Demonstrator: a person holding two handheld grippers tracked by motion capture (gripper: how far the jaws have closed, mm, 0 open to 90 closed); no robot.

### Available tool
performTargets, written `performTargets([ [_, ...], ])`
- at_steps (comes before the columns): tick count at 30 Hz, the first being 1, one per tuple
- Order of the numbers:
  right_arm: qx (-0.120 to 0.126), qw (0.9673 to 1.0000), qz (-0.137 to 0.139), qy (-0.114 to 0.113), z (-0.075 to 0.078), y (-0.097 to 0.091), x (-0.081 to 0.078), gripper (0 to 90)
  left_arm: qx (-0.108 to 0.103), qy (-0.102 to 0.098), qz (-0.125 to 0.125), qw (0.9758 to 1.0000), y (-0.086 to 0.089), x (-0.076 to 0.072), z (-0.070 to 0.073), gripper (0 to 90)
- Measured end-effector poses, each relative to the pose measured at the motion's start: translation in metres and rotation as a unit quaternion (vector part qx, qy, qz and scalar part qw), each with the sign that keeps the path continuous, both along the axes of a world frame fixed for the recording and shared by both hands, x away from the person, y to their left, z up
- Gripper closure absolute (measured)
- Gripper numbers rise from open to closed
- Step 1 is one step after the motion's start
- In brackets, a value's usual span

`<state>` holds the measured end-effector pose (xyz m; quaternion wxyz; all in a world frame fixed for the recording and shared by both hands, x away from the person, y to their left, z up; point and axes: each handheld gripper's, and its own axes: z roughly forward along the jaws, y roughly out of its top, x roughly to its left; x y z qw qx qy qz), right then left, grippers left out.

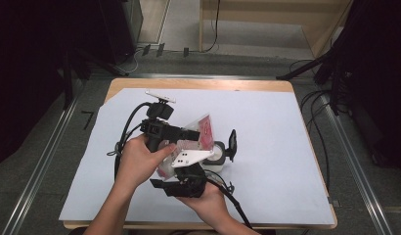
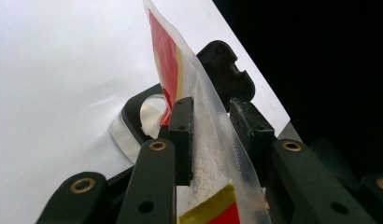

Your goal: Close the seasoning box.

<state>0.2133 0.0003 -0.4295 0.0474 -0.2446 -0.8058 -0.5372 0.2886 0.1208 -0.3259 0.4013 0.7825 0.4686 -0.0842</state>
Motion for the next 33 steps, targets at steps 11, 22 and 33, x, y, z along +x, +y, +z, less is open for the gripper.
performTargets([
  [11, 0.0, 1.0, 0.001, -0.003, -0.0001, 0.0004, -0.0003, 62.9, -0.001, -0.001, 0.0, 1.0, -0.0001, -0.0003, 0.0, 71.7],
  [22, -0.002, 1.0, 0.0, -0.006, -0.0006, 0.0009, -0.001, 63.0, 0.002, -0.001, -0.006, 1.0, 0.0009, -0.0004, -0.0004, 71.9],
  [33, -0.003, 1.0, 0.001, -0.005, -0.0005, 0.0007, -0.0012, 63.1, -0.002, -0.001, -0.002, 1.0, -0.0004, -0.0013, -0.0003, 71.8],
])
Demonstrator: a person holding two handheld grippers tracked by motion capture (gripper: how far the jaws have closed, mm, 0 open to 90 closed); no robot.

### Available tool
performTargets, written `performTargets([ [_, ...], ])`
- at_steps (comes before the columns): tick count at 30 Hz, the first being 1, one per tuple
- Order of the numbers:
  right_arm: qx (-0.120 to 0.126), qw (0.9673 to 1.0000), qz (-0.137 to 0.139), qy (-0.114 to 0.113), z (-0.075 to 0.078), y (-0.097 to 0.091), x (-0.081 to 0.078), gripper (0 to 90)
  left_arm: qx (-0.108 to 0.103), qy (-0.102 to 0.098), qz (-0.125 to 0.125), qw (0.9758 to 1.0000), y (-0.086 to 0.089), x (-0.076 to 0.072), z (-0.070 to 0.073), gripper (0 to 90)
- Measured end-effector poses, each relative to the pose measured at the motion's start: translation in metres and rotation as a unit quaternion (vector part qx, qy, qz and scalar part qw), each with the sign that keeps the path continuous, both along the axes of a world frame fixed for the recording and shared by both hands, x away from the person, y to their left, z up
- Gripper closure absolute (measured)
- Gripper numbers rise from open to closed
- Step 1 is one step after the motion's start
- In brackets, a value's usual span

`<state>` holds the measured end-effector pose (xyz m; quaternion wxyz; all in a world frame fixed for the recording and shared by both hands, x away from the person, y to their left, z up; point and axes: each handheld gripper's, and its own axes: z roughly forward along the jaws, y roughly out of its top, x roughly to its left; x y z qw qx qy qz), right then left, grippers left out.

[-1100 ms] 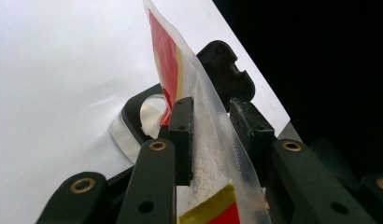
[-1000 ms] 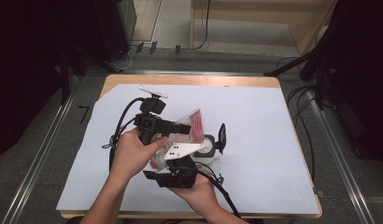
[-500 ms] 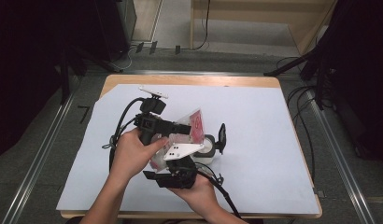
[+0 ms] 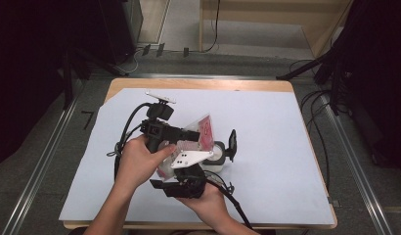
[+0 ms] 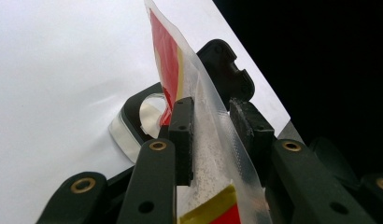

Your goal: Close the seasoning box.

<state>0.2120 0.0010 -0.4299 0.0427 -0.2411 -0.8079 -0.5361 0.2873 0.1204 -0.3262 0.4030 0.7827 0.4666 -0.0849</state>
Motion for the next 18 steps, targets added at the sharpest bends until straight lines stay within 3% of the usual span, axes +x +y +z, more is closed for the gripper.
performTargets([
  [18, 0.001, 1.0, -0.001, -0.001, -0.0002, 0.0002, -0.0015, 63.2, 0.007, 0.002, -0.004, 1.0, 0.0, -0.0005, 0.0004, 71.8],
])
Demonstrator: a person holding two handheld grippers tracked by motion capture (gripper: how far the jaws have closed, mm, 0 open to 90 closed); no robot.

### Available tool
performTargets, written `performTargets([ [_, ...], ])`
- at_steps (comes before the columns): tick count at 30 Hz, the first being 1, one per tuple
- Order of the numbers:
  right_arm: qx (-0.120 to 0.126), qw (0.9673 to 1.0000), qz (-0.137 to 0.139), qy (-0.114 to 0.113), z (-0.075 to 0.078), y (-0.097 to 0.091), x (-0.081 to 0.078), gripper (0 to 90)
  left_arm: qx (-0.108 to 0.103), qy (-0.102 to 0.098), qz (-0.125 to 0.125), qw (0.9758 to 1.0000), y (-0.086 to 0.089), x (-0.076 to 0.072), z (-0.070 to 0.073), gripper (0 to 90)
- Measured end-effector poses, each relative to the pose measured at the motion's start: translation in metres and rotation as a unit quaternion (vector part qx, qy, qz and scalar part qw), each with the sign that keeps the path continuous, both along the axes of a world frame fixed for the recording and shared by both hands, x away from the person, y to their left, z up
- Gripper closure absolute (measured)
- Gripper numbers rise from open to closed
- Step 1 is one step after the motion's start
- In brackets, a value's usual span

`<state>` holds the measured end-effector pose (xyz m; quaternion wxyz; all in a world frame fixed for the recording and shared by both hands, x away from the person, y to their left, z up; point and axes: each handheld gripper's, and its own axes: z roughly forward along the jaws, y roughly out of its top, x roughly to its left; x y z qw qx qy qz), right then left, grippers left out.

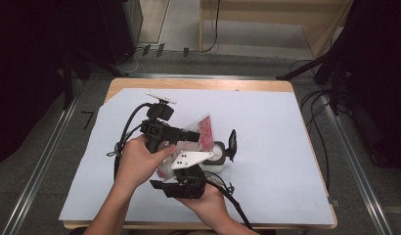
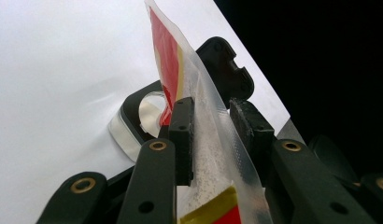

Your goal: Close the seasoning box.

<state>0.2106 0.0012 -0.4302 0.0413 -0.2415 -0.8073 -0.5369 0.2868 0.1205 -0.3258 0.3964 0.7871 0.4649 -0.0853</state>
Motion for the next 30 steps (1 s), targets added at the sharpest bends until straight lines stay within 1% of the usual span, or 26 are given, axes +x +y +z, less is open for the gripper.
performTargets([
  [1, 0.0, 1.0, 0.0, 0.0, -0.0001, 0.0001, 0.0001, 63.2, 0.0, 0.001, 0.0, 1.0, 0.0002, 0.0001, 0.0, 71.9],
  [2, -0.001, 1.0, 0.001, 0.0, 0.0, 0.0001, 0.0002, 63.2, -0.005, 0.0, 0.001, 1.0, 0.0003, 0.0004, -0.0006, 71.9],
  [3, -0.001, 1.0, 0.001, 0.0, 0.0001, 0.0002, 0.0003, 63.2, -0.002, 0.0, -0.002, 1.0, 0.0009, 0.0006, -0.0005, 71.9],
  [11, -0.002, 1.0, 0.001, -0.001, 0.0002, 0.0005, 0.0004, 63.2, 0.0, -0.002, -0.002, 1.0, 0.0003, 0.0004, -0.0001, 71.7],
  [16, -0.001, 1.0, -0.001, 0.0, 0.0007, 0.0, -0.0001, 63.3, -0.003, -0.005, -0.001, 1.0, -0.001, 0.0, 0.0003, 71.4],
  [20, 0.004, 1.0, -0.002, 0.007, 0.0016, -0.0008, 0.0001, 63.3, 0.0, -0.008, -0.002, 1.0, -0.0024, -0.0003, 0.0016, 70.9],
  [21, 0.006, 1.0, -0.002, 0.007, 0.0018, -0.0008, -0.0002, 63.3, 0.001, -0.005, -0.004, 1.0, -0.0027, -0.0005, 0.0022, 70.9],
  [22, 0.007, 1.0, -0.003, 0.007, 0.0017, -0.0008, -0.0004, 63.3, 0.004, -0.008, -0.007, 0.9999, -0.0027, -0.0002, 0.0023, 70.9],
  [25, 0.008, 0.9999, -0.004, 0.007, 0.0018, -0.0005, -0.0006, 63.3, 0.006, -0.009, -0.008, 0.9999, -0.0029, -0.0003, 0.0027, 70.9],
  [27, 0.008, 0.9999, -0.005, 0.007, 0.0018, -0.0005, -0.0009, 63.2, 0.004, -0.008, -0.009, 0.9999, -0.0029, -0.0001, 0.0025, 71.0],
  [30, 0.007, 0.9999, -0.005, 0.007, 0.0017, -0.0004, -0.0008, 63.1, -0.001, -0.004, -0.003, 1.0, -0.0025, 0.0009, 0.0016, 71.4],
])
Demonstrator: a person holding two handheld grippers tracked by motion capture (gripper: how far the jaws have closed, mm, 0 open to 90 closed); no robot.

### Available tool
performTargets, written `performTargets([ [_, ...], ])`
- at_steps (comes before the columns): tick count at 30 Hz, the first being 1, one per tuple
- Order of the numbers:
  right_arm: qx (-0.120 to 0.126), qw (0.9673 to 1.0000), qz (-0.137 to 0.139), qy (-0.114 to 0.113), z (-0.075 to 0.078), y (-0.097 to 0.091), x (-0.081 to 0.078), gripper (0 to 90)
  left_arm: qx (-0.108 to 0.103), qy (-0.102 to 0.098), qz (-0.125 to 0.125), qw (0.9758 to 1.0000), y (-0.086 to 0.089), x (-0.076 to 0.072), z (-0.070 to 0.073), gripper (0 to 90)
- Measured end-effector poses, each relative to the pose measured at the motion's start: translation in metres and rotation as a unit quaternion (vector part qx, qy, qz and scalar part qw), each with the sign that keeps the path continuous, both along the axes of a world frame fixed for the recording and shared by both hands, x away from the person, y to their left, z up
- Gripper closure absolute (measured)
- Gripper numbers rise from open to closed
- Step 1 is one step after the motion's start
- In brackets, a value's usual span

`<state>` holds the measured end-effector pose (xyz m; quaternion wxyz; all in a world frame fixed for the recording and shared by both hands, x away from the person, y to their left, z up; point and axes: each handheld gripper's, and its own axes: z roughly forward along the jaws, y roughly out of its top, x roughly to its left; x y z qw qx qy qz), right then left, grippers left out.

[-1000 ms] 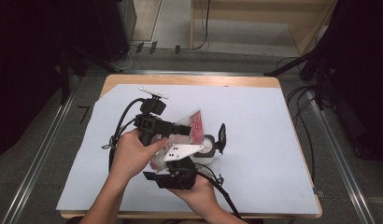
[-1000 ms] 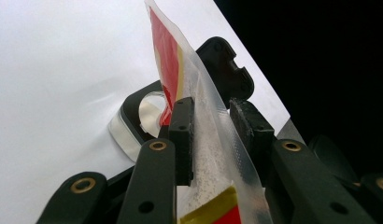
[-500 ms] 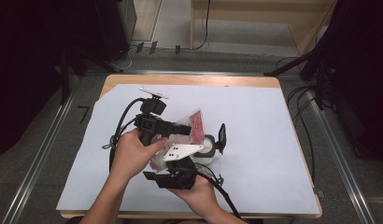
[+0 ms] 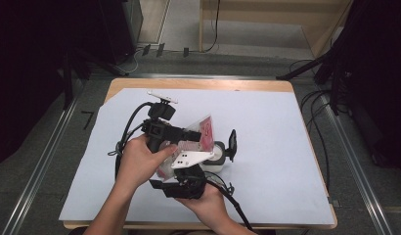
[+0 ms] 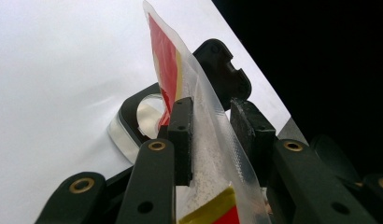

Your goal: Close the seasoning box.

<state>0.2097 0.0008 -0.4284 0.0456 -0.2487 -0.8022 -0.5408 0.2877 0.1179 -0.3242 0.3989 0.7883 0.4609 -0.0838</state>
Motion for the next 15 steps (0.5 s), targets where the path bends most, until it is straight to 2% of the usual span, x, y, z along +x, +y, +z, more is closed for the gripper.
performTargets([
  [8, -0.002, 1.0, 0.001, 0.001, 0.0013, -0.0001, -0.0002, 63.3, -0.002, 0.006, -0.002, 1.0, 0.0013, 0.0023, -0.0006, 71.5],
  [12, -0.003, 1.0, 0.003, 0.005, 0.0024, -0.0001, -0.0002, 63.3, -0.006, 0.013, 0.004, 0.9999, 0.0014, 0.0037, -0.0015, 71.5],
  [15, -0.008, 1.0, 0.003, -0.002, 0.0026, 0.0004, -0.001, 63.4, -0.009, 0.013, 0.006, 0.9999, 0.002, 0.0044, -0.0022, 71.5],
])
